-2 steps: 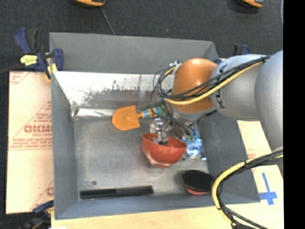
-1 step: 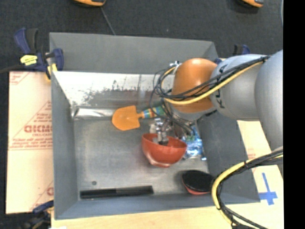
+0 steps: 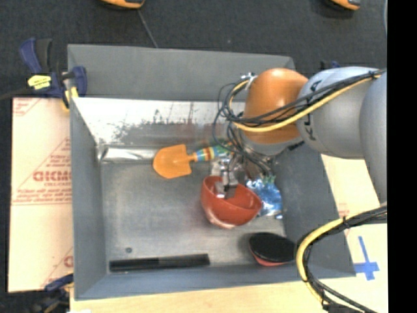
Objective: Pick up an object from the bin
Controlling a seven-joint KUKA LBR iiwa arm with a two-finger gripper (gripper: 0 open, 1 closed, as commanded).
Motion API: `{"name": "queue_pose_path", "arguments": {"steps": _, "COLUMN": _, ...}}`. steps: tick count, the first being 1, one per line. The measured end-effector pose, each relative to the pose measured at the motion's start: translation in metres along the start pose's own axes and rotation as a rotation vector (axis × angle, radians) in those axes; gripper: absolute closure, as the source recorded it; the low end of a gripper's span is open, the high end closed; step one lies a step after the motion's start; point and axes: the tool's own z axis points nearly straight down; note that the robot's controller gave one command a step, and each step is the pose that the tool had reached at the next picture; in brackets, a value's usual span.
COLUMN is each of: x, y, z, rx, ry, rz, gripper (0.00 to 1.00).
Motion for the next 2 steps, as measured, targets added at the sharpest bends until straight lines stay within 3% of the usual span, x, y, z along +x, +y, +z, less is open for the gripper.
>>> {"name": "queue_pose_path", "arguments": {"steps": 2, "x": -0.009, "y": -0.002, "z": -0.099, "rx": -0.003, "ry": 0.007, "rz": 0.052, "gripper": 1.00}}
